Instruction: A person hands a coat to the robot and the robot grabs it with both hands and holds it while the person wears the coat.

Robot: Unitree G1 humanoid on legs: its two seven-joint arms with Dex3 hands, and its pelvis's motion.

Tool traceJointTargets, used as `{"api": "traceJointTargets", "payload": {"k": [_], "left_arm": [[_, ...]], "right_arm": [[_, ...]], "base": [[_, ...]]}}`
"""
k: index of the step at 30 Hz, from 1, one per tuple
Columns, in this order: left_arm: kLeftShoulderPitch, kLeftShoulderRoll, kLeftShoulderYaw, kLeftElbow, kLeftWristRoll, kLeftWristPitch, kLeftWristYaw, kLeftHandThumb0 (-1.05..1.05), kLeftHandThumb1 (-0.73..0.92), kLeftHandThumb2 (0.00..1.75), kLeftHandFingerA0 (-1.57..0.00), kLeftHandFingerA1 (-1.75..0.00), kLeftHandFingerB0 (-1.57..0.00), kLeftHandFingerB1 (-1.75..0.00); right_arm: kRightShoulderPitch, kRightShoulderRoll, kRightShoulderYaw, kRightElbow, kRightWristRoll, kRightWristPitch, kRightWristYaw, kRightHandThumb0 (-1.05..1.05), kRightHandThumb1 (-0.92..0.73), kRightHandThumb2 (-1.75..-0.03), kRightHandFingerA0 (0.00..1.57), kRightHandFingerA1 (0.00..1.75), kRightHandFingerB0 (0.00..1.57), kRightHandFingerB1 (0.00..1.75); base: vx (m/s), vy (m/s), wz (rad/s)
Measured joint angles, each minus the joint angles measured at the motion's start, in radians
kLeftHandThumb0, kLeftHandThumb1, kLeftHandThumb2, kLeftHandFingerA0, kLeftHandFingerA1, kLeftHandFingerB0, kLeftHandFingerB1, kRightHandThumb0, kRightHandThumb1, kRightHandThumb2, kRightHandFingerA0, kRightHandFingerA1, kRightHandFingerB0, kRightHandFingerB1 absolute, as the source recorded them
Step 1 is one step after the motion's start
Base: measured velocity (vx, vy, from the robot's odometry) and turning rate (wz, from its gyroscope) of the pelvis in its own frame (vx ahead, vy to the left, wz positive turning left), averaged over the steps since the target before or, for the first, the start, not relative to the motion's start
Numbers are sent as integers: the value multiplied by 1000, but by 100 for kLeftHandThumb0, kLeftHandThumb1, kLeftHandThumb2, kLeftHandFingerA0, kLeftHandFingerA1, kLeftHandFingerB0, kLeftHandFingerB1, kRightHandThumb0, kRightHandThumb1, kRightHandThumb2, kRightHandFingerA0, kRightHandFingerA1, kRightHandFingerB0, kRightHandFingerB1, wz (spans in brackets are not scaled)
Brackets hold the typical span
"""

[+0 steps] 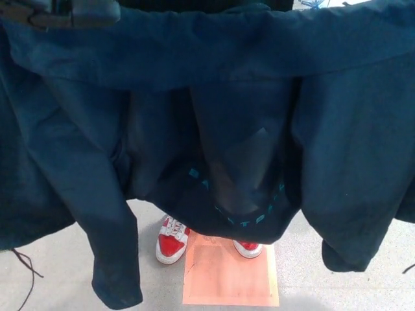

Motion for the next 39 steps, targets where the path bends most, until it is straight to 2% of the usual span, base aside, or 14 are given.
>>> {"api": "traceJointTargets", "payload": {"k": [2,4,7,9,10,18,19,22,23,25,26,36,37,39], "left_arm": [[-41,-1,-22,22,-4,21,-43,-84,59,60,-12,-29,-8,-22],[-74,-3,-44,42,-5,39,-80,-80,47,82,-7,-37,-7,-20],[-121,-5,-74,69,-9,65,-134,-77,48,87,-5,-40,-4,-22],[-142,-7,-89,81,-10,79,-162,-84,48,78,-9,-38,-7,-22],[-158,-8,-101,91,-10,90,-183,-84,49,78,-10,-38,-7,-19],[-258,-32,-182,174,-10,165,-325,-83,49,81,-9,-39,-5,-22],[-264,-35,-188,182,-10,171,-336,-80,59,58,-16,-31,-7,-22],[-292,-49,-220,220,-10,203,-393,-81,58,58,-17,-31,-8,-22],[-300,-52,-229,231,-10,212,-408,-38,21,87,-1,-47,0,-48],[-318,-61,-250,257,-10,236,-447,-38,21,87,-1,-47,0,-48],[-324,-65,-259,268,-10,246,-464,-88,53,86,-28,-44,-6,-20],[-349,-105,-330,337,-13,360,-641,-80,58,58,-27,-32,-8,-23],[-349,-110,-335,340,-13,372,-658,-37,23,88,0,-47,0,-49],[-349,-118,-346,346,-14,397,-694,-78,48,84,-13,-41,-4,-24]], "right_arm": [[-49,12,46,40,-6,15,39,-86,-65,-60,31,42,3,23],[-88,25,85,75,-11,27,71,-86,-52,-89,18,48,4,19],[-137,44,144,128,-23,45,118,-84,-63,-59,18,38,3,22],[-162,55,175,155,-29,56,144,-83,-50,-87,14,47,3,19],[-180,65,199,177,-32,63,163,-82,-61,-59,30,40,5,23],[-283,130,355,325,-62,118,289,-82,-60,-59,28,38,3,23],[-290,136,366,336,-64,122,298,-83,-50,-87,25,50,2,15],[-322,163,423,389,-72,144,351,-82,-62,-59,36,40,4,23],[-328,169,437,401,-74,150,365,-81,-49,-87,28,50,6,18],[-340,186,472,431,-78,165,401,-82,-49,-86,24,48,7,19],[-346,191,487,445,-81,172,417,-89,-54,-91,25,50,3,12],[-412,229,619,553,-111,221,580,-85,-52,-86,7,42,5,21],[-415,231,628,561,-114,225,596,-85,-51,-85,8,43,6,24],[-424,236,649,575,-120,235,630,-74,-47,-90,10,47,0,27]], "base": [[0,0,0],[0,0,0],[0,0,0],[0,0,0],[0,0,0],[0,0,0],[0,0,0],[0,0,0],[0,0,0],[0,0,0],[0,0,0],[0,0,0],[0,0,0],[0,0,0]]}}
